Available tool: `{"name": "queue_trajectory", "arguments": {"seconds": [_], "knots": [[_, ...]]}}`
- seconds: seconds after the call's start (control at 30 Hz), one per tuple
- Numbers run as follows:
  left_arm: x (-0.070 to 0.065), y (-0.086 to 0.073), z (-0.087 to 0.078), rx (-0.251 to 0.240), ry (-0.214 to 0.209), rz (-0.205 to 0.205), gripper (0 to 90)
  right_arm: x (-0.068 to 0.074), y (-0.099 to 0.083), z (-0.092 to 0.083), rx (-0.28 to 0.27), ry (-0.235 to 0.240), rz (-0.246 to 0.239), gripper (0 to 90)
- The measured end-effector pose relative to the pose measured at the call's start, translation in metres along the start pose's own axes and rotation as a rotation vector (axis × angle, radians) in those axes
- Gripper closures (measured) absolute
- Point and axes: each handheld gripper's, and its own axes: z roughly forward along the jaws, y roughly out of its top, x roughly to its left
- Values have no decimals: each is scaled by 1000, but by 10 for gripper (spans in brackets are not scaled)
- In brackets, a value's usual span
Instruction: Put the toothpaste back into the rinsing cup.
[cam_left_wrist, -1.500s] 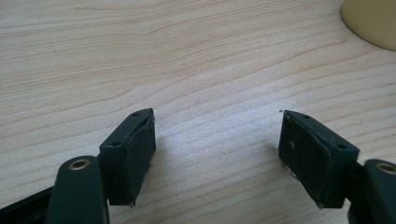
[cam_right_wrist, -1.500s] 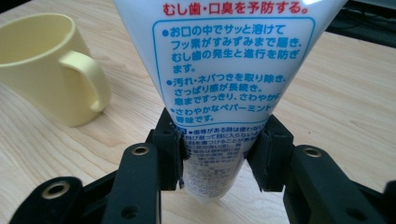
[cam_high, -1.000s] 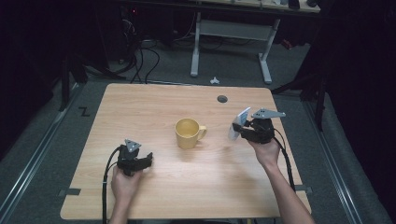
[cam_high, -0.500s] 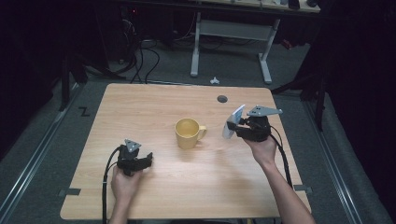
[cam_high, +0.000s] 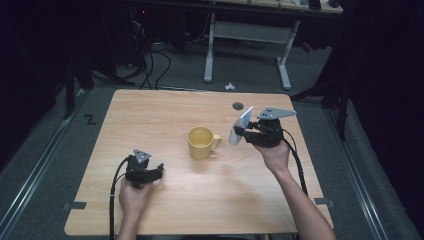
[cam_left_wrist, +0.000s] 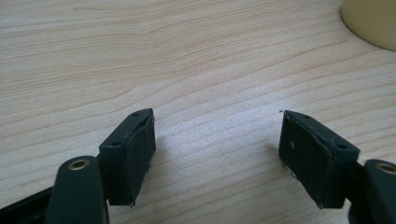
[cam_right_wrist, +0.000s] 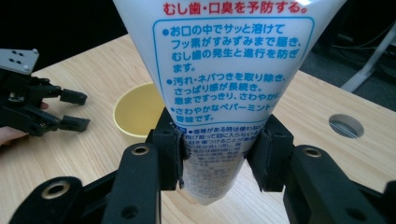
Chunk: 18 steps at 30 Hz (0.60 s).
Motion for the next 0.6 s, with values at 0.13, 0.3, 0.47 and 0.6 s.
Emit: {"name": "queue_trajectory", "arguments": {"seconds": [0.13,0.3,0.47,0.6], "knots": [[0,0,0,1,-1,0,275,4,8,2,-8,12,-12,600],[0,0,0,1,-1,0,275,9,16,4,-16,29,-20,601],[0,0,0,1,-1,0,275,15,25,9,-24,46,-34,601],[0,0,0,1,-1,0,275,18,30,13,-29,59,-36,601]]}}
